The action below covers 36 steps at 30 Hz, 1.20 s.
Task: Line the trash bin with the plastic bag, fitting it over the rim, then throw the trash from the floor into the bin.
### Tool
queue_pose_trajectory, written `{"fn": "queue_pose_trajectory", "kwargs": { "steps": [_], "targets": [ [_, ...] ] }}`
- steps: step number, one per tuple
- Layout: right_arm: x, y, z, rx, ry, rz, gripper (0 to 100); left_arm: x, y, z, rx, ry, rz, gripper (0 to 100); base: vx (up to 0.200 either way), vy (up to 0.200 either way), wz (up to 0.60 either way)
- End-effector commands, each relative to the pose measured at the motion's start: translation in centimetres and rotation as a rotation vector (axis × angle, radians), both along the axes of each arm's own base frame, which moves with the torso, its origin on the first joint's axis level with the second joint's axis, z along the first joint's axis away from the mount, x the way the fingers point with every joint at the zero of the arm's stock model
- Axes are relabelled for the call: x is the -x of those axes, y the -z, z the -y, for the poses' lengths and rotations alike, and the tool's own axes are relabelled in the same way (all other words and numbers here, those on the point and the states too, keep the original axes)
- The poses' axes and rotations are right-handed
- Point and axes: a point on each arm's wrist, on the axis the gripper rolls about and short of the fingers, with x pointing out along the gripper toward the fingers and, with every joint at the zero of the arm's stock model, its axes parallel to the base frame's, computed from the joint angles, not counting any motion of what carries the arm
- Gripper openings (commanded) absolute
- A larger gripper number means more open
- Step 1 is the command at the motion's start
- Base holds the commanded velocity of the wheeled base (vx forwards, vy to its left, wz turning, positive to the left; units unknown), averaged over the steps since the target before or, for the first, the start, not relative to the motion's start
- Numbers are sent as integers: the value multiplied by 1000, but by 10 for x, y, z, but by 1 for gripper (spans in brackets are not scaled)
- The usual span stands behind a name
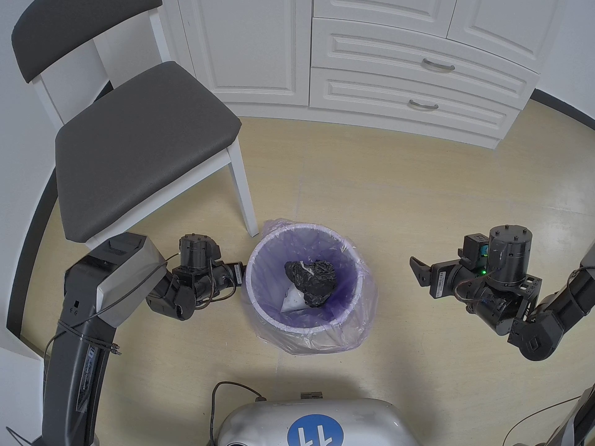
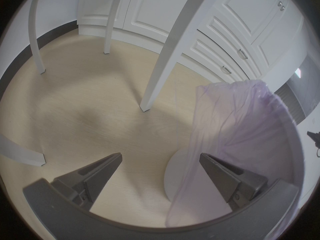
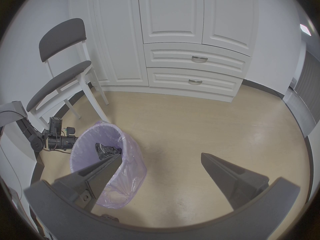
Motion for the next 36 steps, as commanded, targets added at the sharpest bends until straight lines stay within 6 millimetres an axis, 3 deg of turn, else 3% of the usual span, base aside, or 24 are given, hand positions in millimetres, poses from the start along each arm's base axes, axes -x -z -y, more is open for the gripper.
{"fn": "queue_pose_trajectory", "kwargs": {
  "steps": [1,9,20,25,26,27,30,34,36],
  "targets": [
    [0,1,0,1,0,-2,100,1,20,-1,-34,1,-26,100,0,0,0],
    [1,-1,0,-1,-2,3,100,1,21,-4,-57,-28,-22,100,0,0,0],
    [7,-12,2,-14,-4,34,100,1,14,-21,-294,-219,97,100,0,0,0],
    [13,-19,5,0,-9,57,100,43,-17,-17,-461,-278,157,100,0,0,0],
    [13,-19,5,0,-9,57,100,43,-17,-17,-461,-278,157,100,0,0,0],
    [16,-18,6,20,-7,55,100,67,-29,-11,-486,-247,173,100,0,0,0],
    [19,-21,8,36,-7,66,100,94,-43,-8,-521,-206,192,100,0,0,0],
    [25,-25,11,50,-6,77,100,117,-49,-9,-545,-180,212,100,0,0,0],
    [31,-28,16,57,0,87,100,138,-50,-10,-544,-155,227,100,0,0,0]
  ]
}}
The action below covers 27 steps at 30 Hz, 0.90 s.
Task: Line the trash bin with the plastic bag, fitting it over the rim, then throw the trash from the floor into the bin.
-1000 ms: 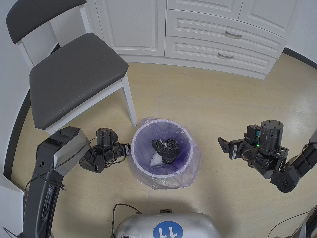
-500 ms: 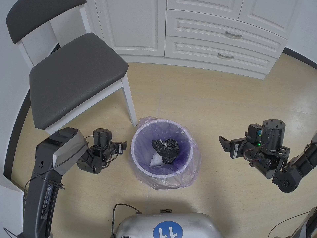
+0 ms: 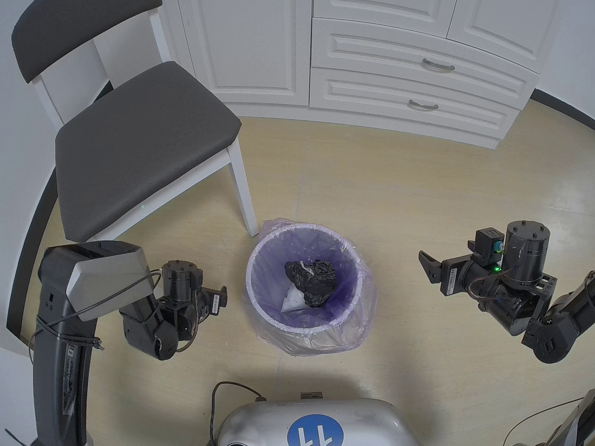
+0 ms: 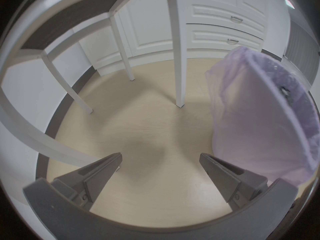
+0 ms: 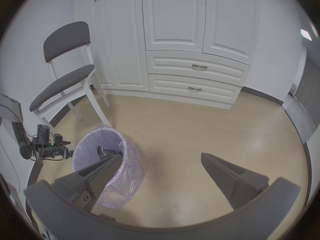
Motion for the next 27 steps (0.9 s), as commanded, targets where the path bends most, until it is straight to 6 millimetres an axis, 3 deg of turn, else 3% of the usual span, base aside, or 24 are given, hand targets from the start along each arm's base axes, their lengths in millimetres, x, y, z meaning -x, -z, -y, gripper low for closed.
{"fn": "queue_pose_trajectory", "kwargs": {
  "steps": [1,9,12,18,27],
  "targets": [
    [16,-12,10,23,7,37,100,55,-45,6,-41,71,89,100,0,0,0],
    [27,-10,28,83,47,25,100,109,-71,8,0,145,154,100,0,0,0],
    [28,-8,29,86,52,17,100,117,-80,8,10,155,171,100,0,0,0],
    [27,0,41,148,114,-15,100,147,-118,9,49,202,257,100,0,0,0],
    [31,-8,46,158,148,84,100,196,-156,-10,99,216,356,100,0,0,0]
  ]
}}
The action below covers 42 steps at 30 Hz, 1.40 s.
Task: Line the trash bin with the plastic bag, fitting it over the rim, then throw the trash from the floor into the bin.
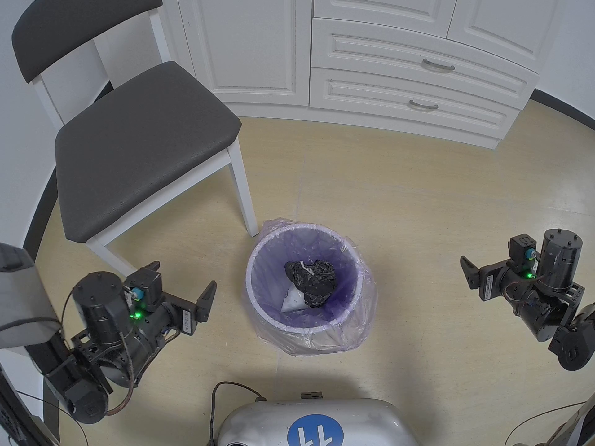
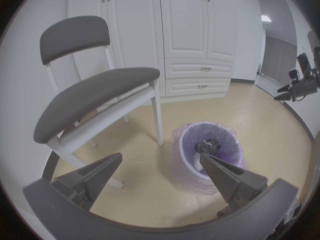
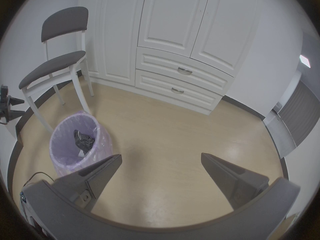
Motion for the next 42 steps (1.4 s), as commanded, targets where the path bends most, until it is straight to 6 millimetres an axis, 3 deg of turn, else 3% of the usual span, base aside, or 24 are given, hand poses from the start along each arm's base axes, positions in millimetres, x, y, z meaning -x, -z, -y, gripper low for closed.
{"fn": "queue_pose_trajectory", "kwargs": {
  "steps": [1,3,5,8,15,18,22,27,31,36,38,42],
  "targets": [
    [4,-5,2,-8,5,63,100,33,-30,-14,53,10,89,100,0,0,0],
    [10,-16,4,-34,2,186,100,53,-40,-25,71,5,125,100,0,0,0],
    [12,-18,4,-37,0,207,100,55,-42,-26,74,5,132,100,0,0,0],
    [29,-35,6,-40,-13,365,100,76,-54,-38,107,1,196,100,0,0,0],
    [68,-31,-4,-73,-38,357,100,96,-71,-51,153,-25,280,100,0,0,0],
    [91,-43,7,-135,35,426,100,108,-83,-58,182,-32,337,100,0,0,0],
    [105,-59,23,-164,105,505,100,123,-88,-69,178,-59,343,100,0,0,0],
    [112,-63,40,-141,204,522,100,135,-93,-79,169,-99,335,100,0,0,0],
    [118,-74,54,-139,299,582,100,150,-114,-93,157,-203,356,100,0,0,0],
    [145,-89,67,-137,376,686,100,189,-150,-109,198,-313,334,100,0,0,0],
    [151,-91,69,-130,391,693,100,198,-155,-111,213,-326,326,100,0,0,0],
    [184,-89,75,-121,414,689,100,230,-163,-116,250,-391,297,100,0,0,0]
  ]
}}
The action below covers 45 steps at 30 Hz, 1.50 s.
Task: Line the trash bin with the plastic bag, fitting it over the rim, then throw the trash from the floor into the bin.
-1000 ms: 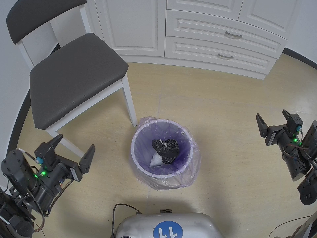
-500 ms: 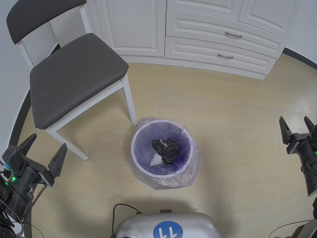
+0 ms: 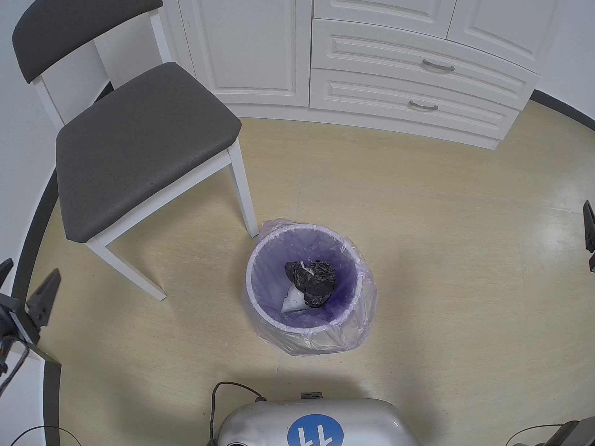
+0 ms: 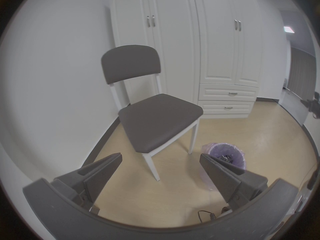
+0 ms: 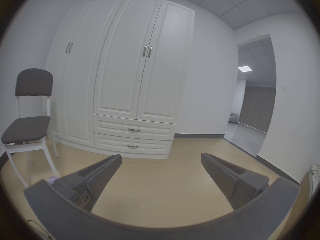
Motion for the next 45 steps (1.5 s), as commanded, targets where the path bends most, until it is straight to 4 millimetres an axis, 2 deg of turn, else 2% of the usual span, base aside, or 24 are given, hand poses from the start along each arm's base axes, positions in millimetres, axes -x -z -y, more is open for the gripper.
{"fn": "queue_pose_trajectory", "kwargs": {
  "steps": [1,3,4,5,6,7,9,12,14,16,18,25,27,37,41,45],
  "targets": [
    [67,-13,18,-15,100,117,100,80,-50,-18,118,-155,222,100,0,0,0],
    [84,-11,21,-14,114,110,100,90,-48,-18,115,-187,232,100,0,0,0],
    [84,-11,21,-14,114,110,100,90,-48,-18,115,-187,232,100,0,0,0],
    [100,-9,23,-11,134,103,100,99,-44,-18,113,-216,237,100,0,0,0],
    [102,-9,23,-11,135,103,100,100,-43,-18,113,-217,237,100,0,0,0],
    [120,-6,24,-10,150,96,100,110,-37,-17,110,-242,235,100,0,0,0],
    [138,3,25,-6,152,74,100,121,-30,-16,104,-261,226,100,0,0,0],
    [159,24,26,3,152,20,100,138,-23,-16,102,-263,216,100,0,0,0],
    [164,31,24,-25,182,17,100,147,-20,-16,101,-262,208,100,0,0,0],
    [164,35,23,-44,184,21,100,152,-17,-16,101,-262,207,100,0,0,0],
    [162,48,22,-45,141,21,100,159,-11,-15,100,-262,208,100,0,0,0],
    [151,63,19,-55,-16,-2,100,165,7,-16,97,-249,188,100,0,0,0],
    [145,74,18,-69,-67,-32,100,167,23,-16,98,-241,191,100,0,0,0],
    [130,103,14,-29,-223,-76,100,160,35,-17,106,-227,153,100,0,0,0],
    [128,107,12,-4,-337,-117,100,151,45,-15,103,-149,118,100,0,0,0],
    [127,114,11,0,-377,-198,100,143,52,-14,100,-90,102,100,0,0,0]
  ]
}}
